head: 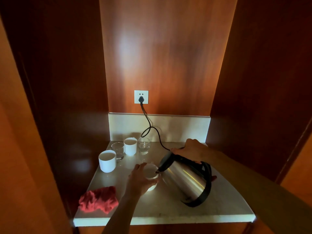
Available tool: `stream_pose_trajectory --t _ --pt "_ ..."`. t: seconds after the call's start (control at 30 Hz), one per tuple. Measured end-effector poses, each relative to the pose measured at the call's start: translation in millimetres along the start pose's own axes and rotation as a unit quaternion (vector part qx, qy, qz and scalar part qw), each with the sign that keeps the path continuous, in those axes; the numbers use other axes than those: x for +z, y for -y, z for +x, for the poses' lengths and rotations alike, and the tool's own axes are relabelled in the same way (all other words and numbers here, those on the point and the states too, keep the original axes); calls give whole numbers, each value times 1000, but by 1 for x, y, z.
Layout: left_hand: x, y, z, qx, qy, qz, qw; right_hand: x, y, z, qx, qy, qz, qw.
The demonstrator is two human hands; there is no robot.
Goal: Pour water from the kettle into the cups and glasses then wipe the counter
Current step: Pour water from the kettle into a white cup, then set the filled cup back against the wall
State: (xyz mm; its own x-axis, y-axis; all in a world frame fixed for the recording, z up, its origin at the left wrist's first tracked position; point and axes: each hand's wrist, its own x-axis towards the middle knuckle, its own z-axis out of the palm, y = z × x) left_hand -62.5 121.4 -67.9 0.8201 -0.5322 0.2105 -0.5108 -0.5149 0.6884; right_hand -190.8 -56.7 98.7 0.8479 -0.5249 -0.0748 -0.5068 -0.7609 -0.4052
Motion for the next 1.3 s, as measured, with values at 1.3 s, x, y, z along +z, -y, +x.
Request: stream_pose_trajectory --t 1.3 --pt "40 -57 124 -42 20 -4 999 39 -154 128 164 -331 367 854"
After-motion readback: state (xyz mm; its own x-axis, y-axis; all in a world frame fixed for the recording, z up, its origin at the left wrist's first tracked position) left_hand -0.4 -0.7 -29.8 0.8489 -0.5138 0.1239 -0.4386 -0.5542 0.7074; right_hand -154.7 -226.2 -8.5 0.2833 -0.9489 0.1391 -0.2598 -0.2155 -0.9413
